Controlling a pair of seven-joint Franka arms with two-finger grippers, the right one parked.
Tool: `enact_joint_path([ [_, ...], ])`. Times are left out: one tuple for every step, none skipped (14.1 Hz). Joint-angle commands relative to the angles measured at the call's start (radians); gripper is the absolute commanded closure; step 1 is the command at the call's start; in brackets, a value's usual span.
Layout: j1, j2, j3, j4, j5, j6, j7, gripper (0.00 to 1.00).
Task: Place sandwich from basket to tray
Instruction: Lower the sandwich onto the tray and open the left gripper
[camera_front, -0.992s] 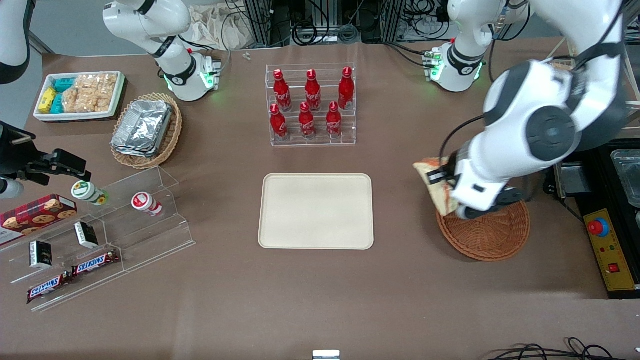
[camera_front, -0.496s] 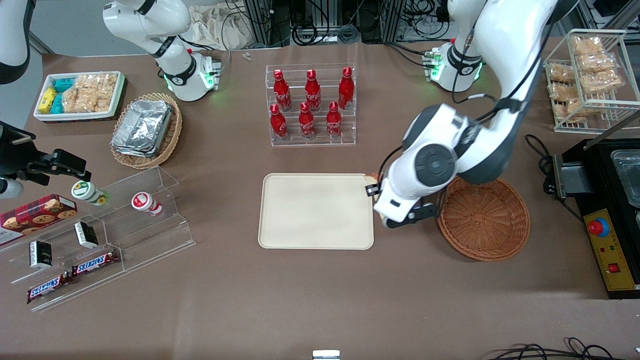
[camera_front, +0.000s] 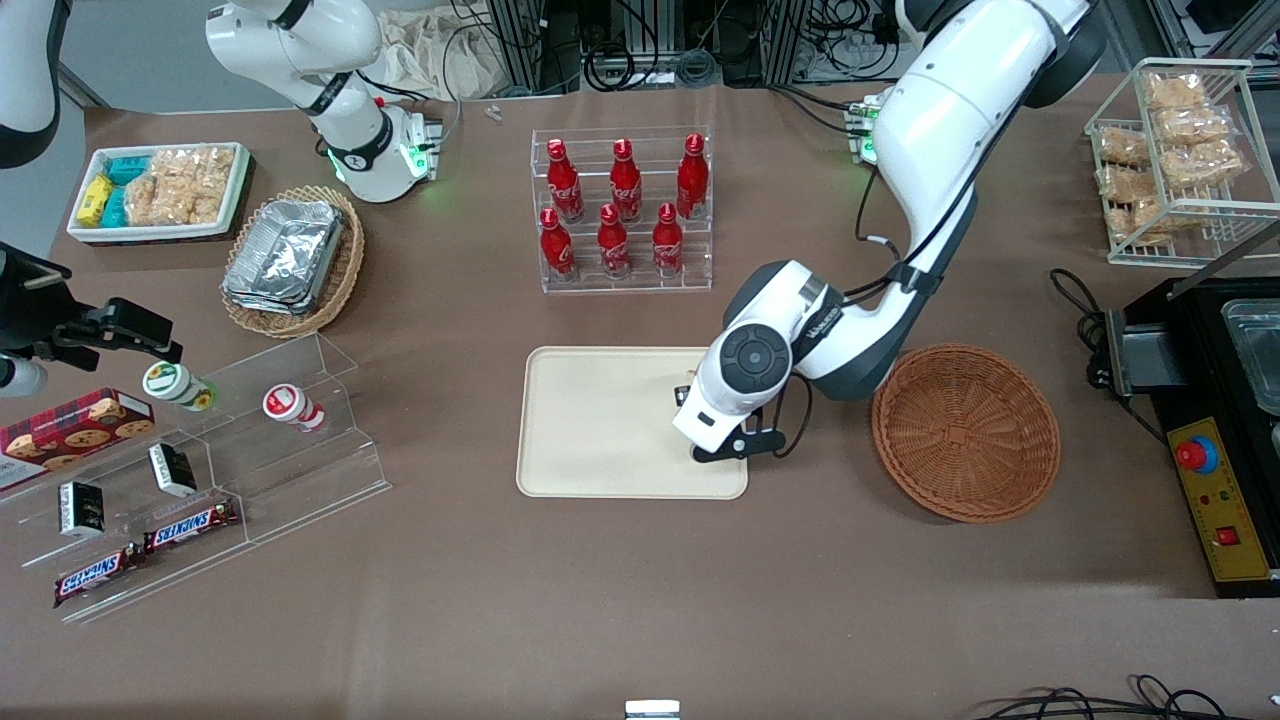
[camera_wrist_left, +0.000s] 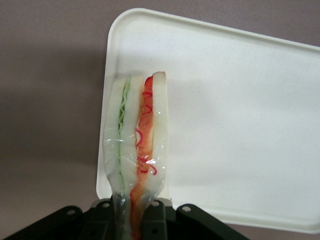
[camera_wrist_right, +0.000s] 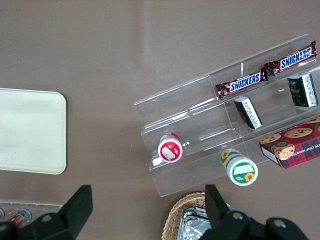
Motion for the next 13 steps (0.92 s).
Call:
enact_joint_path([
  [-0.01,0.018,0.007,-0.024,0.036,0.056,-0.001,1.0],
  [-0.019,0.024,0.007,-0.025,0.038,0.056,-0.001,1.0],
  [-0.021,0.027,0.007,-0.026,0.038,0.056,-0.001,1.0],
  [-0.022,0.027,0.007,-0.029,0.038,0.056,-0.001,1.0],
  [-0.022,0.027,0.007,-0.032,0.038,0.054,-0.001,1.0],
  [-0.022,0.027,0.007,-0.037,0.038,0.056,-0.001,0.97],
  [-0.022,0.029,0.007,-0.037,0.038,0.054,-0.001,0.91],
  [-0.022,0.029,0.007,-0.037,0.038,0.056,0.0,0.83],
  [-0.022,0.029,0.007,-0.037,0.038,0.056,0.0,0.74],
  [-0.022,0.03,0.007,-0.037,0.038,0.056,0.0,0.65],
  [-0.021,0.035,0.007,-0.037,0.038,0.056,0.0,0.58],
  [-0.021,0.035,0.007,-0.037,0.038,0.054,0.0,0.55],
  [-0.019,0.033,0.007,-0.037,0.038,0.051,0.0,0.49],
])
